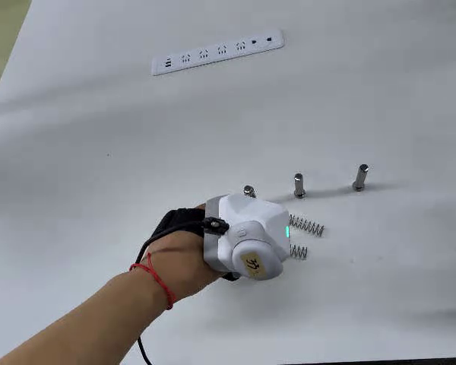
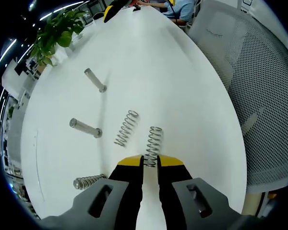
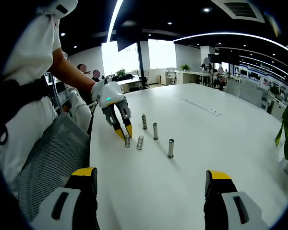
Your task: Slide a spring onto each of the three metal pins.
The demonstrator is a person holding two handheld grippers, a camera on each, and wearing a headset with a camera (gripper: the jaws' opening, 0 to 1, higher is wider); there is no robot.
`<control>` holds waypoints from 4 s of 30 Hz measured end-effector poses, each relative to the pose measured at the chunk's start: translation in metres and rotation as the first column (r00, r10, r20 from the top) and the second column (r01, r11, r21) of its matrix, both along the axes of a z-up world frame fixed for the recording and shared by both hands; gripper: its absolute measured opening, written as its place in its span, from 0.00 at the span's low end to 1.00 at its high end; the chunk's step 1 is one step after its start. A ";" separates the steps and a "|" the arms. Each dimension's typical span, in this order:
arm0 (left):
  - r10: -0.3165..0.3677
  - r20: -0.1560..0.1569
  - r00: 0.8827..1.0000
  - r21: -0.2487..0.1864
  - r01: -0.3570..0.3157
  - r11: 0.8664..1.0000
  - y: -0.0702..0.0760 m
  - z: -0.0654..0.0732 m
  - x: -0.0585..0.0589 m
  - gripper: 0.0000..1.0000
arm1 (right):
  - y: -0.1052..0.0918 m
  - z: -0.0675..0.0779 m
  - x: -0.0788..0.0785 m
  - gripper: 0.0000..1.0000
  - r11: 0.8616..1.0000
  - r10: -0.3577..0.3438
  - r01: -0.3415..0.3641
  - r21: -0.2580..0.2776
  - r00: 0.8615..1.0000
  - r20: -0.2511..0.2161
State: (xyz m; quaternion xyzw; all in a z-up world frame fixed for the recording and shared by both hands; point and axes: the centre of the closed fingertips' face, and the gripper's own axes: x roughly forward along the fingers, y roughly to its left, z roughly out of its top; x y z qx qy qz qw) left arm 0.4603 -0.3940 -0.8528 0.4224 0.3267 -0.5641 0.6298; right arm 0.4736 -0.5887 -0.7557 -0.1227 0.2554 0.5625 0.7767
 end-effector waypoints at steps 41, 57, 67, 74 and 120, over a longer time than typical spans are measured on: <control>0.262 -0.100 0.960 -0.432 -0.279 0.858 -0.031 0.090 0.000 0.07 | 0.058 0.065 -0.004 0.82 0.994 0.104 -0.107 0.029 0.992 0.075; 0.303 -0.156 0.940 -0.647 -0.329 0.688 -0.060 0.158 0.005 0.07 | 0.112 0.094 -0.011 0.39 0.970 0.241 -0.241 0.002 0.969 0.048; 0.291 -0.164 0.943 -0.690 -0.321 0.649 -0.067 0.169 0.004 0.07 | 0.120 0.097 -0.014 0.21 0.950 0.311 -0.310 -0.044 0.950 0.024; 0.291 -0.167 0.942 -0.708 -0.320 0.630 -0.068 0.174 0.005 0.07 | 0.120 0.096 -0.016 0.12 0.938 0.341 -0.340 -0.072 0.940 0.013; 0.252 -0.139 0.958 -0.693 -0.276 0.666 -0.078 0.168 -0.002 0.09 | 0.113 0.098 -0.018 0.06 0.851 0.465 -0.443 -0.283 0.885 0.013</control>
